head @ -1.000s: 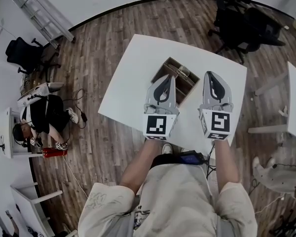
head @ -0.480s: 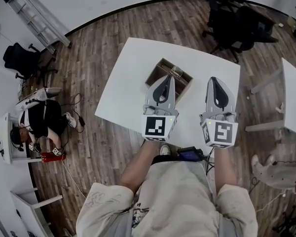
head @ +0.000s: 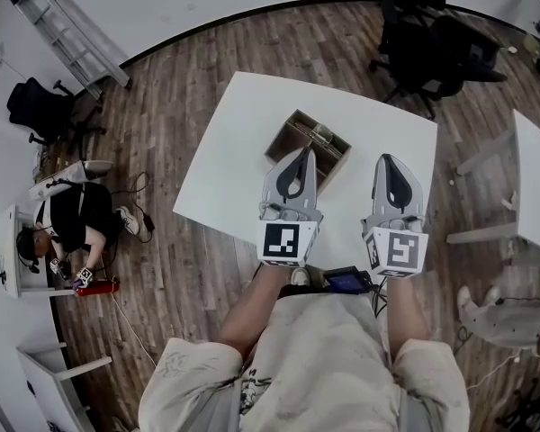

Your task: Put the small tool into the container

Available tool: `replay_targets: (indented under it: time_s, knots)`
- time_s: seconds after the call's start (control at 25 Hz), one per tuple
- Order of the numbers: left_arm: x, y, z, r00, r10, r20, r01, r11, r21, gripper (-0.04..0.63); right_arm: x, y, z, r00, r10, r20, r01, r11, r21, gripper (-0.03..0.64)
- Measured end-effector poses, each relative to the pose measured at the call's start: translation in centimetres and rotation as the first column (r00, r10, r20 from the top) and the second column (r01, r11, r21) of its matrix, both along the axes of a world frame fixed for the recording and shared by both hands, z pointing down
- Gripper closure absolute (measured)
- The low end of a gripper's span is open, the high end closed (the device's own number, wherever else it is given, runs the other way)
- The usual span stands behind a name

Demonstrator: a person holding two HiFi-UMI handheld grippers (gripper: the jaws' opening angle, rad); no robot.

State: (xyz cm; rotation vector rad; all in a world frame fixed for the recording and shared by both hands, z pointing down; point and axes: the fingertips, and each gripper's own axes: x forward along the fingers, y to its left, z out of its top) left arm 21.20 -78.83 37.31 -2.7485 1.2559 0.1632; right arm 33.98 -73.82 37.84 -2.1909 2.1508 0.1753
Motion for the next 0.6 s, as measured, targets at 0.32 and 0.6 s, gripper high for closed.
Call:
replay_targets:
  time_s: [0.32, 0.6]
  knots:
    - [0.03, 0.13, -0.11, 1.000, 0.006, -0.008, -0.006, 1.000, 0.016, 0.580, -0.25, 0.01, 0.04, 1.000, -0.027, -0.013, 0.027, 1.000, 0.014, 0.611]
    - [-0.05, 0.02, 0.13, 1.000, 0.004, -0.015, -0.003, 1.000, 0.014, 0.580, -0.31, -0.16, 0.30, 0.999, -0.031, -0.014, 0.031, 0.999, 0.016, 0.611]
